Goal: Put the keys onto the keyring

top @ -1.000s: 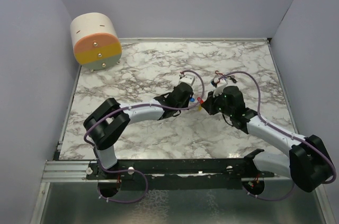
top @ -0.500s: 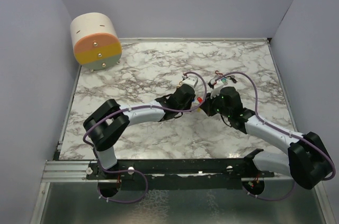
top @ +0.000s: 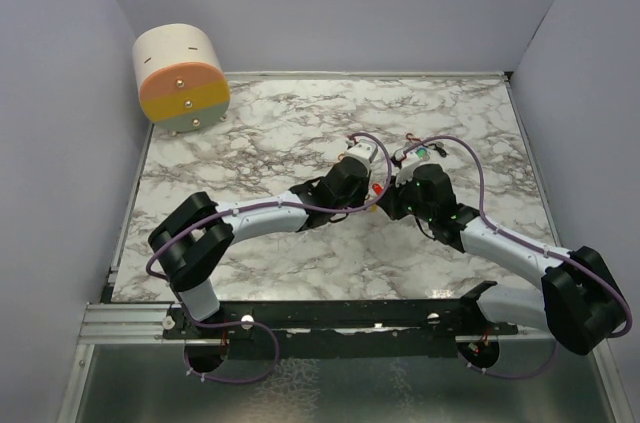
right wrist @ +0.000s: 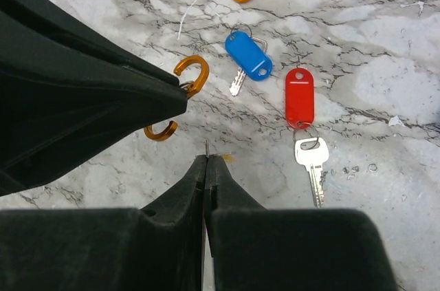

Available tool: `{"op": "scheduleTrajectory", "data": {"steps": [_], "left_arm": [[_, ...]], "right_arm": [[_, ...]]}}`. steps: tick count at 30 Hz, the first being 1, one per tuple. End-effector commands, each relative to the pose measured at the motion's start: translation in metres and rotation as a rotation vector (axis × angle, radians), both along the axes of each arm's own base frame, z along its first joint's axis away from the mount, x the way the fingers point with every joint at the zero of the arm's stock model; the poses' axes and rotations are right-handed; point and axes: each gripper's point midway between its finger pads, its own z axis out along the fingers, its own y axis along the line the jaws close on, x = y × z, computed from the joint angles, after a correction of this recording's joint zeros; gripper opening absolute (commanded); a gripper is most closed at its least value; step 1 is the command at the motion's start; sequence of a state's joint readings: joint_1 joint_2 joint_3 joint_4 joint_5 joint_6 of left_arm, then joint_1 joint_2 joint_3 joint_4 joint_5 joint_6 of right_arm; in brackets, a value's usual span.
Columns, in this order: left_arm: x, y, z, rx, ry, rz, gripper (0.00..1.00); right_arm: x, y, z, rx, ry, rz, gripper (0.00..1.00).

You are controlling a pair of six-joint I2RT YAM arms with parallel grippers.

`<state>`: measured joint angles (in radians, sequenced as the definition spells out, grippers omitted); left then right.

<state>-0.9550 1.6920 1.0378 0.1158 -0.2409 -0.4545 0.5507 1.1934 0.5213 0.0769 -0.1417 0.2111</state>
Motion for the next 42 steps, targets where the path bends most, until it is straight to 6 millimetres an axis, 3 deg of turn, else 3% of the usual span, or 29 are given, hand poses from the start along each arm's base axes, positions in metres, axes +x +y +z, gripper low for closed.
{"op": "scheduleTrajectory", "data": {"steps": [1,26,27,34,42], "left_arm": [[-0.004,-0.015,0.023,-0.070,-0.020,-0.042,0.00],[-0.010,-0.026,0.020,-0.075,-0.009,-0.077,0.00],[-0.010,-0.027,0.009,-0.057,0.004,-0.077,0.00],[-0.009,-0.028,0.005,-0.049,0.007,-0.078,0.00],[-0.005,-0.029,0.008,-0.045,-0.009,-0.073,0.00]], "right_arm": [[0.015,0.006,0.020,0.014,-0.076,-0.010,0.01],[0.012,0.006,0.032,0.041,-0.115,-0.006,0.01],[0.012,0.006,0.032,0.041,-0.115,-0.004,0.01],[0.010,0.008,0.035,0.051,-0.122,0.007,0.01],[0.007,0.011,0.035,0.057,-0.121,0.028,0.01]]}}
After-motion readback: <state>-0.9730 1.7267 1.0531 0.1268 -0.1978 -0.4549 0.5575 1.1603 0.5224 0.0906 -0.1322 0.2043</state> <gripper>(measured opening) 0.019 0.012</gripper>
